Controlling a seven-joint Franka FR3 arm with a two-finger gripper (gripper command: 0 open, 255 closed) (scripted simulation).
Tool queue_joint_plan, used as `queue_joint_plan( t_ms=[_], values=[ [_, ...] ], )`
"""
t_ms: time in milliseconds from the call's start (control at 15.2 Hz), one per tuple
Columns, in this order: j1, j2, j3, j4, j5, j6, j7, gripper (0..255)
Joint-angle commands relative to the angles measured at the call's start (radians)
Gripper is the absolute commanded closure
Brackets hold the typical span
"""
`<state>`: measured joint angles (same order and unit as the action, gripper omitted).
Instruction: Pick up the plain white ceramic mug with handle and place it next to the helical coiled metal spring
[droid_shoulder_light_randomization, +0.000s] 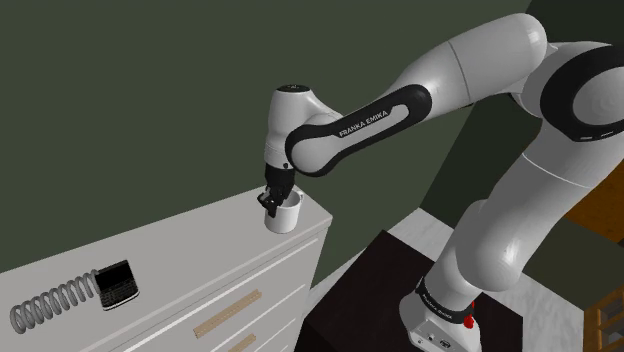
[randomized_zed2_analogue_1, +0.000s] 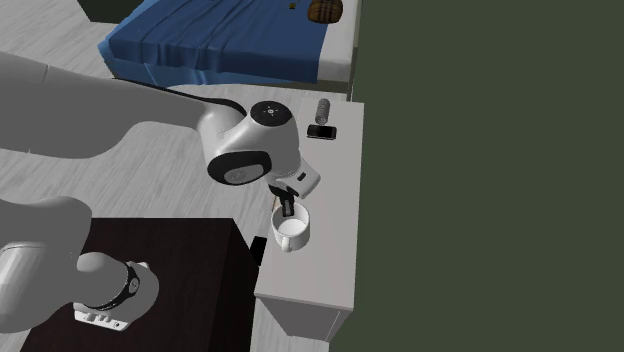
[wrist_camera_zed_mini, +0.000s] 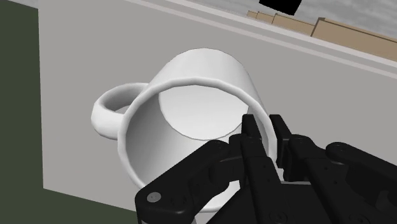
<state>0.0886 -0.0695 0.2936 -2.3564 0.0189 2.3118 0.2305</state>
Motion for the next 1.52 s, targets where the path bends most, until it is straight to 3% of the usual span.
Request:
queue_joint_plan(
  t_ms=[0, 1452],
  values=[
    [0.0, 0.0, 0.0, 0.0, 0.0, 0.0, 0.0, 255],
    [0.001, -0.129, -0.015, 0.165, 0.035, -0.29, -0.029, 255]
  ],
)
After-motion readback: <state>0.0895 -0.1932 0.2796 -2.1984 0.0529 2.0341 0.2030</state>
